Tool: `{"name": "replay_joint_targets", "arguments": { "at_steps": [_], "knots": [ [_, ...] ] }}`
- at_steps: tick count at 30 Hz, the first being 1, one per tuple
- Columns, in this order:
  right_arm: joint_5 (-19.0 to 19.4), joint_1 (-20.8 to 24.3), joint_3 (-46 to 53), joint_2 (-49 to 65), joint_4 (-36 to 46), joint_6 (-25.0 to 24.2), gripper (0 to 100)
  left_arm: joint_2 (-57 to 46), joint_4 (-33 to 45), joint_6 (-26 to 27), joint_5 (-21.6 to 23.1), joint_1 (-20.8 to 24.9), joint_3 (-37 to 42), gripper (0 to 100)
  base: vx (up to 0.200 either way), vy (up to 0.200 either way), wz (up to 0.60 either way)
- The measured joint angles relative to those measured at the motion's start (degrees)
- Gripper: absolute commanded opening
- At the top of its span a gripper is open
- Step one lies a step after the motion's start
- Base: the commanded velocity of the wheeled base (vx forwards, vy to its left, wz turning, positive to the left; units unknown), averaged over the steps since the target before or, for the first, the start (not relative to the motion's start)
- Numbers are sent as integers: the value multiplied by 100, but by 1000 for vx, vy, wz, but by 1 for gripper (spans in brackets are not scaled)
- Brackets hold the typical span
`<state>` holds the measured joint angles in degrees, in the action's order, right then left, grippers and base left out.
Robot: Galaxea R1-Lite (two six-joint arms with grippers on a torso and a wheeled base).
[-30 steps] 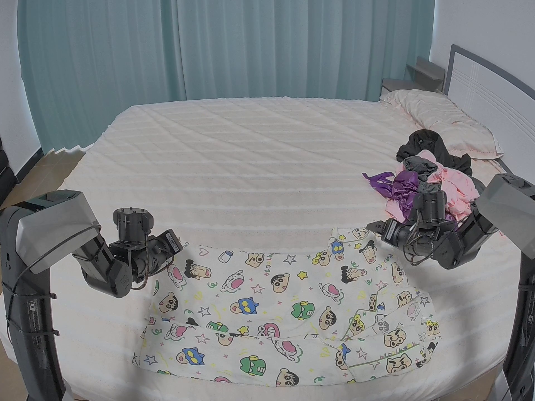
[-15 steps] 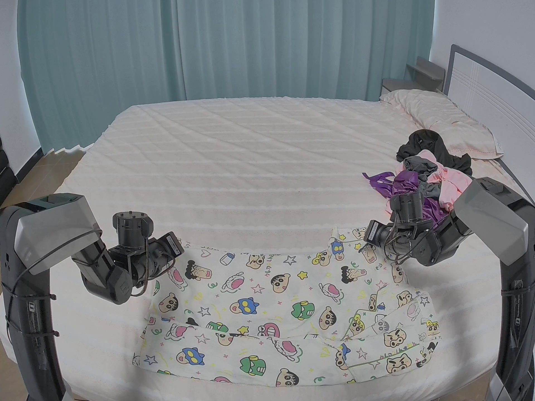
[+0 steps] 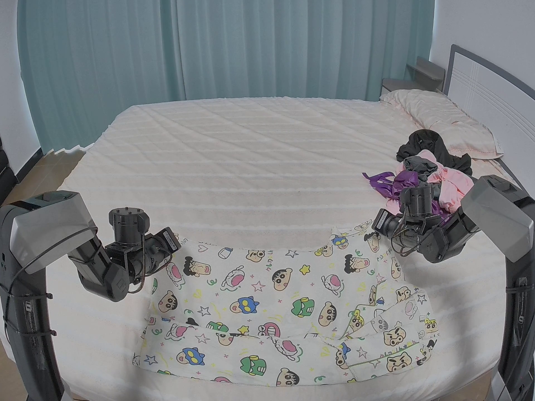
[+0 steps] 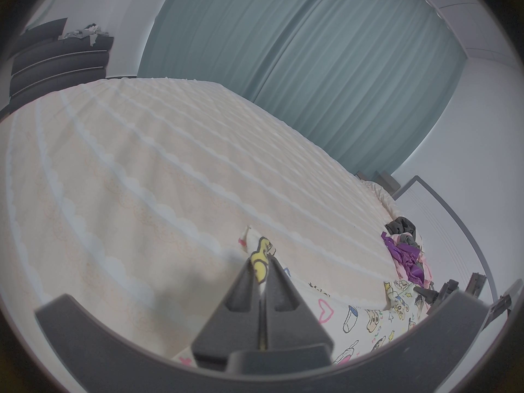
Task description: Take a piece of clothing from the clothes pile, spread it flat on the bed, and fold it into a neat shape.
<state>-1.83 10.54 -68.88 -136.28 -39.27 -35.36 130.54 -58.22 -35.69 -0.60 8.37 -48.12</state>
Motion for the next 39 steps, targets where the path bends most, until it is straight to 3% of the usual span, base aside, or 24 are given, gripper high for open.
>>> {"name": "replay_joint_targets", "arguments": {
  "at_steps": [7,13,39],
  "knots": [
    [283,-40,312,85,-143,-7,0,-88,11,1,-9,-61,2,0,0,0,0],
    [995,-110,870,369,-567,6,0,-197,45,1,-9,-85,29,0,0,0,0],
    [1797,-327,2118,1352,-1339,-27,0,-714,193,22,9,-85,228,0,0,0,0]
  ]
}}
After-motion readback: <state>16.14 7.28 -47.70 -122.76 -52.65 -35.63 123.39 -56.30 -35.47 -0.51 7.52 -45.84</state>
